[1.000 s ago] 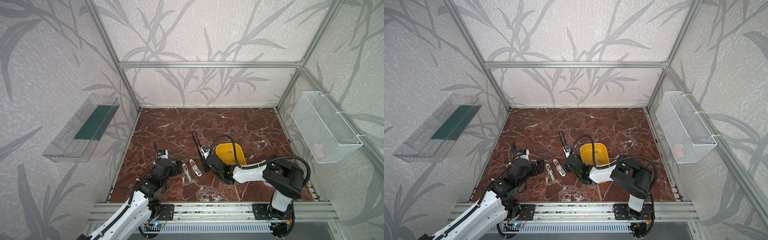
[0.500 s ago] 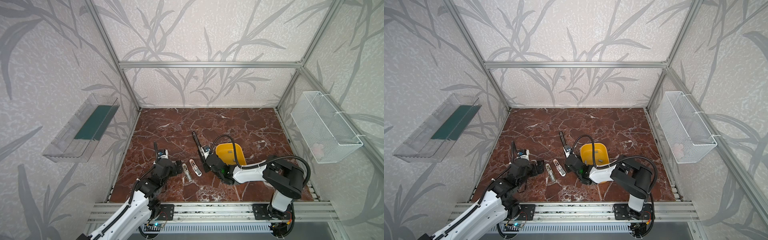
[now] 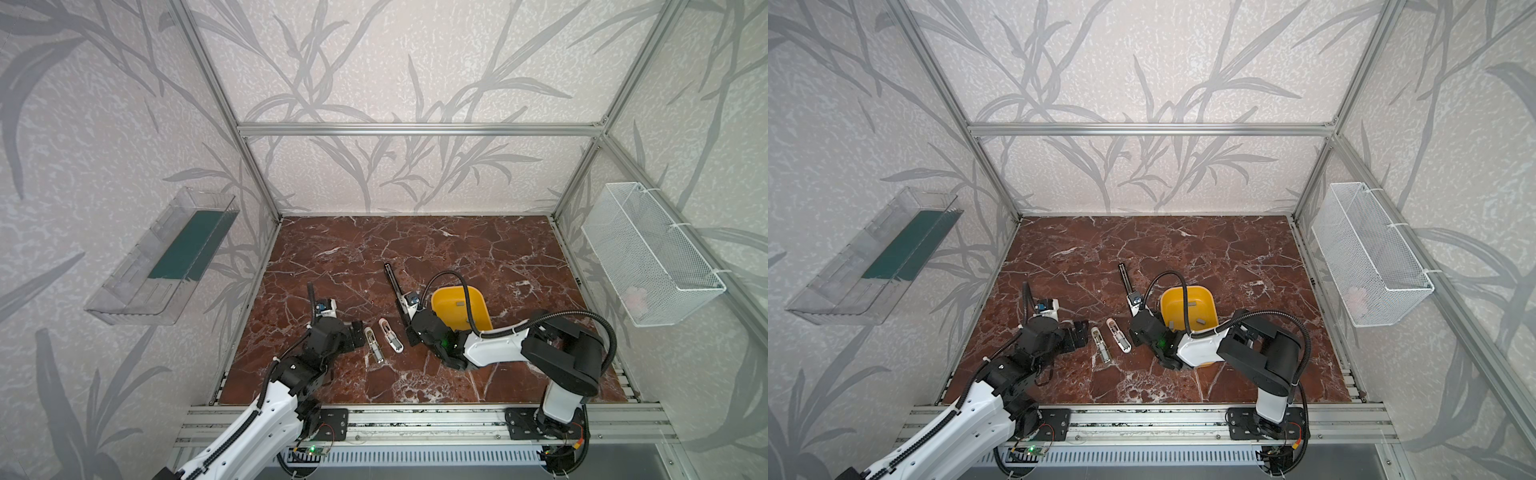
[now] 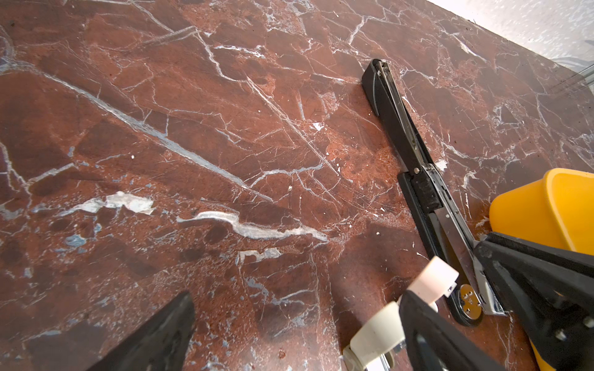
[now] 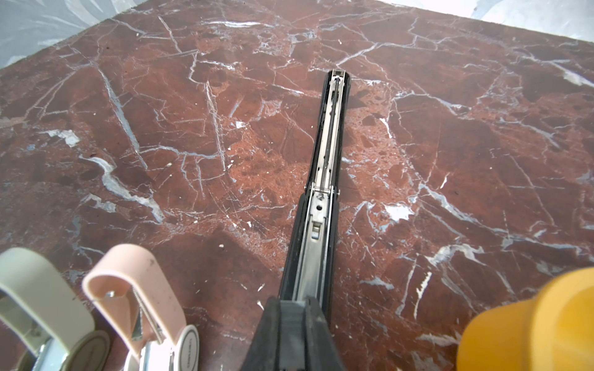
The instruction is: Load the staples into the stapler
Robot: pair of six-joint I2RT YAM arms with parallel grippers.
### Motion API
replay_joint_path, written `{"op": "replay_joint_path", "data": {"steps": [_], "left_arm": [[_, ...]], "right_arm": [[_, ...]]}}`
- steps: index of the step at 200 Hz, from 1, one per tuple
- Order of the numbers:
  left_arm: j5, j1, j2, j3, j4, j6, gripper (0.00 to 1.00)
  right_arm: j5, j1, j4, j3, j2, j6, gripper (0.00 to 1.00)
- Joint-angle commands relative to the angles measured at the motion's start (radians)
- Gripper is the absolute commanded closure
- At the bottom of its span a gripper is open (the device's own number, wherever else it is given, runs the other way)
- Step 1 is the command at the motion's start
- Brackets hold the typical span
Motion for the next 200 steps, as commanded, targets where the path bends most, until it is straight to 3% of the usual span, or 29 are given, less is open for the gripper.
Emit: {"op": "replay_joint_path", "data": {"steps": [1, 106, 200], "left_arm": [[-0.003, 0.002, 0.000, 0.033, 0.012, -0.003, 0.01], [-0.003, 0.002, 0.001, 0.033, 0.012, -0.003, 0.01], [-0.001, 0.002, 0.001, 0.033, 0.012, -0.003, 0.01]], "right_arm": [[0.026, 0.001, 0.002, 0.014, 0.009, -0.002, 1.00], [0.012, 0.001, 0.005, -0.015, -0.072, -0.022, 1.00], [0.029, 0.001, 0.007, 0.001, -0.015, -0.017, 1.00]]}}
